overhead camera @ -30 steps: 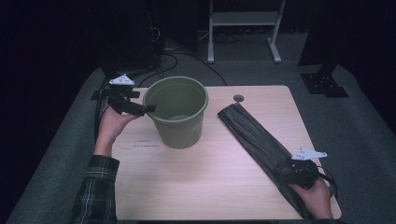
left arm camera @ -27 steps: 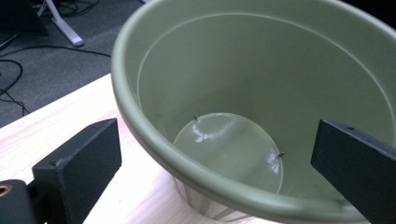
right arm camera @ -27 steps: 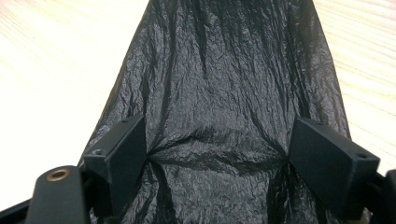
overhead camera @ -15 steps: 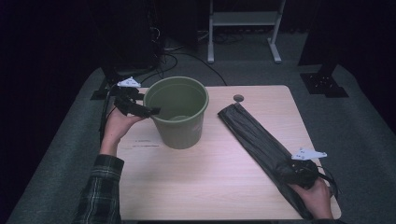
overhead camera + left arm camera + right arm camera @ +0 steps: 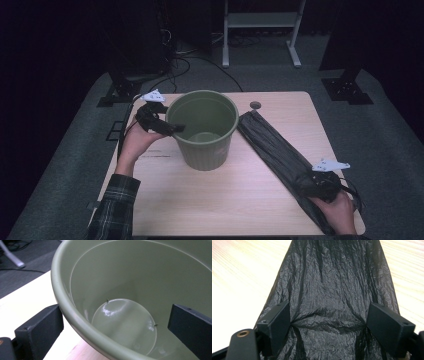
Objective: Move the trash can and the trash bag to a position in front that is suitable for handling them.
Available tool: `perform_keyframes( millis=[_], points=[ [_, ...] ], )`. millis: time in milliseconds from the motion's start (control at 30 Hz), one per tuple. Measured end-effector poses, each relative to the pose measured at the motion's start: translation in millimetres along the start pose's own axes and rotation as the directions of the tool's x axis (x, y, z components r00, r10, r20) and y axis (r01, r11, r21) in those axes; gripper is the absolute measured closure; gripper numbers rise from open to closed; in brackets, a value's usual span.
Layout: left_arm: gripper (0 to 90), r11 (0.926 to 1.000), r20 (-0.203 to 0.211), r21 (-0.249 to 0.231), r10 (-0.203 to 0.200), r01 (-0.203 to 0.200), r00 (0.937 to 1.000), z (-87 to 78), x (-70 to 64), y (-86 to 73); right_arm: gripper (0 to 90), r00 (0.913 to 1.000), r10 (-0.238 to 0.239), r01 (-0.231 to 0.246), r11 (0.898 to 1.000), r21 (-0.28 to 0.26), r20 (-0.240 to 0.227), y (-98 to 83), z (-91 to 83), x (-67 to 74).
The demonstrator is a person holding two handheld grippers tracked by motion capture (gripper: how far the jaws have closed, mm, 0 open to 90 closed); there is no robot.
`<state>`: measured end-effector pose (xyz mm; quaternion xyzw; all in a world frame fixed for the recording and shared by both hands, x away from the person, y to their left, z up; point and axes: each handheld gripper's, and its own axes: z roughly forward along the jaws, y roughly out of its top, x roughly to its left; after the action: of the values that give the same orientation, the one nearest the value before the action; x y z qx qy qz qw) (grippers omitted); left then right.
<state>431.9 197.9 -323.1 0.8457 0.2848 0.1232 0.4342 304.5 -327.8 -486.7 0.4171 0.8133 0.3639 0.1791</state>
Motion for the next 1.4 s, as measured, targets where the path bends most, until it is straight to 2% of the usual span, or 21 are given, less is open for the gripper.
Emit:
perform_keyframes(
  millis=[100, 533, 733, 867, 1000, 1167, 1233, 1400],
  points=[
    [0.0, 0.9999, 0.028, -0.006, 0.016, -0.016, 0.9995, 1.9, -10.6, -0.2, 17.8, 1.0, 0.0, 0.0, 1.0, 0.0, 0.001, 0.0, 0.0, 0.0],
    [0.0, 0.9981, 0.089, 0.002, 0.061, -0.061, 0.9942, 4.8, -52.6, -0.2, 17.8, 1.0, 0.0, 0.0, 1.0, 0.0, 0.0, 0.0, 0.1, 0.1],
    [0.0, 0.9968, 0.123, -0.015, 0.079, -0.078, 0.9892, 7.0, -67.2, -1.5, 17.7, 1.0, -0.001, 0.001, 1.0, 0.0, 0.001, 0.0, 0.1, 0.1],
    [0.0, 0.9955, 0.13, -0.006, 0.095, -0.095, 0.9869, 7.9, -76.7, -0.7, 17.7, 1.0, 0.001, -0.001, 1.0, 0.001, 0.0, 0.0, 0.0, 0.2],
    [0.0, 0.9946, 0.148, -0.013, 0.104, -0.103, 0.9836, 9.2, -84.4, -1.0, 17.6, 1.0, 0.001, -0.001, 1.0, 0.001, 0.0, 0.0, 0.0, 0.2],
    [0.0, 0.9951, 0.17, -0.028, 0.098, -0.094, 0.9806, 10.3, -91.9, -3.4, 16.5, 1.0, -0.001, 0.001, 1.0, 0.002, -0.001, 0.1, 0.1, 0.2],
    [0.0, 0.9954, 0.178, -0.032, 0.095, -0.091, 0.9794, 11.0, -93.7, -3.7, 12.1, 1.0, 0.001, -0.001, 1.0, 0.009, 0.003, 0.3, 1.0, 0.6],
    [0.0, 0.9948, 0.18, -0.043, 0.098, -0.092, 0.9787, 10.7, -94.1, -3.6, 11.5, 1.0, 0.0, 0.0, 1.0, 0.012, 0.002, 0.3, 1.0, 0.9]
  ],
)
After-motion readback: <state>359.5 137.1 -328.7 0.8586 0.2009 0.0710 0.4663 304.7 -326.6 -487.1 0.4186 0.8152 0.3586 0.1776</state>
